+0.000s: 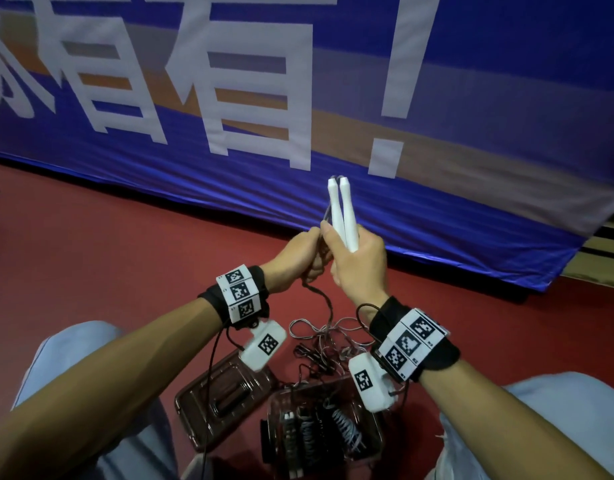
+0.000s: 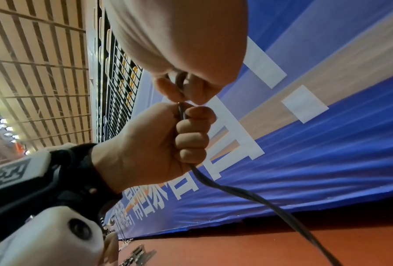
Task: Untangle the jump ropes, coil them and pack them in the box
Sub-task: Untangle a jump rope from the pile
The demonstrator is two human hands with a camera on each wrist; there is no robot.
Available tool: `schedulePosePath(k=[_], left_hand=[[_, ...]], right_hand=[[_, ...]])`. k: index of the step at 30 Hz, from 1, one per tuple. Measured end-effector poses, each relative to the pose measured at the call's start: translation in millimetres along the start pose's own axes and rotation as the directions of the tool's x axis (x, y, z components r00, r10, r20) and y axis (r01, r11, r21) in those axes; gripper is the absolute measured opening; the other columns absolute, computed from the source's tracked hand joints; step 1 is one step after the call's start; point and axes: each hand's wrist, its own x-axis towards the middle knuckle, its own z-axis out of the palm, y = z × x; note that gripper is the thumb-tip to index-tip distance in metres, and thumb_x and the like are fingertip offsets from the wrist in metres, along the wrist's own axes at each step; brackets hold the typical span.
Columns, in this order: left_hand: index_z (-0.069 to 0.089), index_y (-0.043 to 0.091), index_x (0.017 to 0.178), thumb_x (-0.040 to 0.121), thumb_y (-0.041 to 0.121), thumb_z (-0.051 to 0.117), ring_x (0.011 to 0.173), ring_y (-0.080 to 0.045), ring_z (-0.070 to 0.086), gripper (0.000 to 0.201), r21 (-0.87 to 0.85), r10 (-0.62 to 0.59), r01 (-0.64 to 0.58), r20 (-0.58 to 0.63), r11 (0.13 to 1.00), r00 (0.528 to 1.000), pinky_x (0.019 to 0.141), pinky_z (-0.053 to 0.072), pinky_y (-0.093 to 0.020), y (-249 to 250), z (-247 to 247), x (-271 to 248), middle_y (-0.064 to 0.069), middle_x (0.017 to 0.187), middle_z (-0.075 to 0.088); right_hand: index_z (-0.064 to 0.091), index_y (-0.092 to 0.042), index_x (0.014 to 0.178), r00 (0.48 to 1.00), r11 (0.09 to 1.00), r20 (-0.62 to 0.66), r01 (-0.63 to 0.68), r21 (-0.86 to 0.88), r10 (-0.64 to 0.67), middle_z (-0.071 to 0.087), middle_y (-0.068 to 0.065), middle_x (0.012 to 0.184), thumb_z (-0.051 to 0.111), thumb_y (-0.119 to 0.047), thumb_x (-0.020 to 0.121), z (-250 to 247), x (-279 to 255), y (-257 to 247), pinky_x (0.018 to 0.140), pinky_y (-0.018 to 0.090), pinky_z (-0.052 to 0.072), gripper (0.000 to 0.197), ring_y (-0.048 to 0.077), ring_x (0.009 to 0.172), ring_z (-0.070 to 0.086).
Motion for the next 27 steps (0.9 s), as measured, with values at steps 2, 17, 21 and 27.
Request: schedulePosePath(k=[2,17,21,27], left_hand=[[0.046,0.014,0.057,0.107,0.035,0.021,0.04,-0.017,0.027,0.06,0.034,-0.014,0.014,0.012,0.999,1.0,0.045,0.024,-0.024,-1,6,-3,-0.006,0.045,0.032],[0.039,0.006,0.149,0.085,0.006,0.059,0.128,-0.03,0.048,0.066,0.946,0.736,-0.324,0.207,0.017,0.644,0.097,0.046,-0.038,7,-48,4,-0.015,0.148,0.044],[0.062,0.012,0.097,0.081,0.007,0.057,0.086,-0.028,0.058,0.018,0.861,0.602,-0.383,0.507,-0.334,0.617,0.067,0.045,-0.038,4,-60,6,-0.007,0.099,0.063],[0.056,0.021,0.069,0.092,0.038,0.07,0.064,-0.015,0.056,0.032,0.888,0.517,-0.36,0.459,-0.286,0.722,0.045,0.032,-0.026,-2,-63,8,0.007,0.068,0.056]], right_hand=[[0.062,-0.003,0.081,1.0,1.0,0.012,0.004,0.008,-0.004,0.054,0.003,0.044,0.073,-0.035,0.095,0,-1,2,0.045,0.027,0.042,0.036,0.016,0.037,0.051],[0.057,-0.005,0.075,0.857,0.942,0.392,-0.285,-0.179,0.334,0.045,0.016,0.048,0.067,-0.037,0.097,-8,2,20,0.038,0.018,0.025,0.041,0.017,0.031,0.031],[0.056,-0.01,0.072,0.814,0.907,0.447,-0.213,-0.364,0.37,0.045,0.007,0.039,0.066,-0.04,0.097,-5,-7,19,0.039,0.018,0.029,0.041,0.017,0.031,0.037],[0.056,-0.008,0.072,0.777,0.896,0.491,-0.206,-0.394,0.395,0.045,0.004,0.042,0.069,-0.037,0.096,-9,-11,14,0.039,0.018,0.03,0.039,0.015,0.032,0.039]])
